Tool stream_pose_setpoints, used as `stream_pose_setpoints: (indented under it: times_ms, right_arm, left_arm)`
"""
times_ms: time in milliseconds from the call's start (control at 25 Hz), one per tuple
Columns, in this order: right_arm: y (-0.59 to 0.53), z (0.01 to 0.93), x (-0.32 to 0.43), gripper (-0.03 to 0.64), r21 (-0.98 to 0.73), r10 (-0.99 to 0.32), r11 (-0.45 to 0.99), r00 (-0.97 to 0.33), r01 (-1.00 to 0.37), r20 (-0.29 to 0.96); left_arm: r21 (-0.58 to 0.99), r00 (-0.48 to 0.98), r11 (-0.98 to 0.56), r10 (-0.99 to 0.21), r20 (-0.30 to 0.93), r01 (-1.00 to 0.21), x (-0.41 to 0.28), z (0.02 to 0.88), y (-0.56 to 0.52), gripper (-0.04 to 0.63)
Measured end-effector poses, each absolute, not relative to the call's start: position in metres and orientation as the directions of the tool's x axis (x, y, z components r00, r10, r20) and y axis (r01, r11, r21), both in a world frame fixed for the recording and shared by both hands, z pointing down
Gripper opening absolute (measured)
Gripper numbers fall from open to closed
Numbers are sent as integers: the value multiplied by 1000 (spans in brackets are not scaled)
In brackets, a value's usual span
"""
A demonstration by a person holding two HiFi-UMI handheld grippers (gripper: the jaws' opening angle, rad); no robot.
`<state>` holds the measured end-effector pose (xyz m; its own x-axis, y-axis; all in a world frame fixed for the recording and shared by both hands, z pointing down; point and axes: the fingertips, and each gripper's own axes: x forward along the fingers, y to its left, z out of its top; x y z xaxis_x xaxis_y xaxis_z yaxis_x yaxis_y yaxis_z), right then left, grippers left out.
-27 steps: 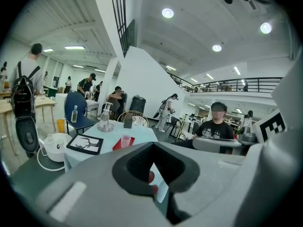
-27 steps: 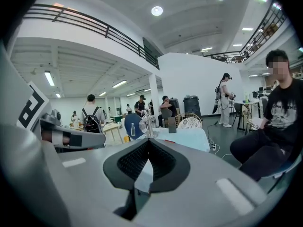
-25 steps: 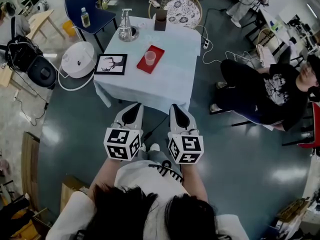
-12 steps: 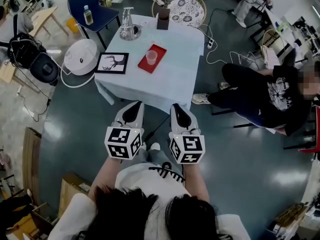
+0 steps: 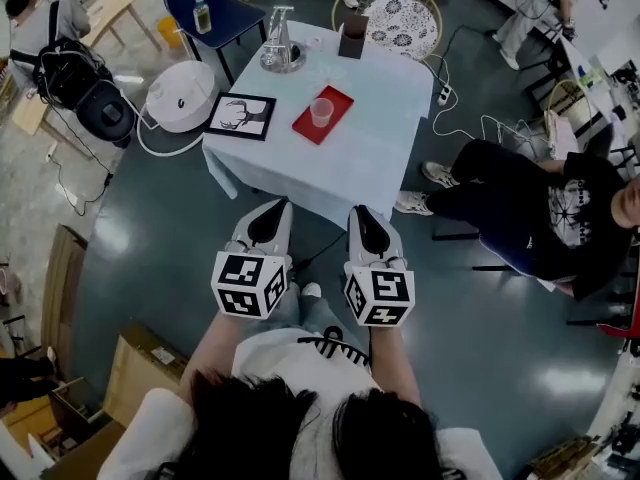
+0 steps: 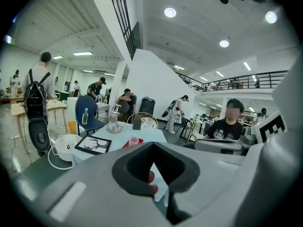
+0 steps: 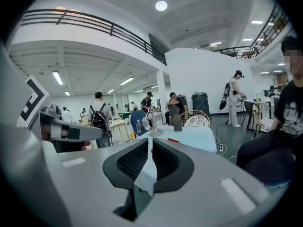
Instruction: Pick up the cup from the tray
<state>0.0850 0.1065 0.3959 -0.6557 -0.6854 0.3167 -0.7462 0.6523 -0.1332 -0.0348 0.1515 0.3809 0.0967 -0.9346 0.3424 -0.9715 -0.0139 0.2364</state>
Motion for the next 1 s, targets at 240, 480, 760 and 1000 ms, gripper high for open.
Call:
stream_pose_setpoints:
  times_ms: [240, 480, 760, 1000]
  right_arm:
    - [92, 399, 83, 37, -143, -693, 645, -654, -751, 304]
    - [71, 400, 80, 51, -151, -705, 634, -647, -758, 289]
    - [45, 397, 62, 77, -149, -700, 642, -655, -752, 286]
    - [32, 402, 43, 101, -135, -664, 677, -679, -724, 312]
  left_arm:
    - [229, 92, -13, -936, 339, -973, -42, 383, 137, 0]
    - [224, 125, -51, -936, 330, -973, -41, 385, 109, 0]
    - [215, 147, -75, -927, 344, -974, -45, 384, 86, 0]
    - [216, 144, -65, -917, 372, -974, -53, 393, 69, 0]
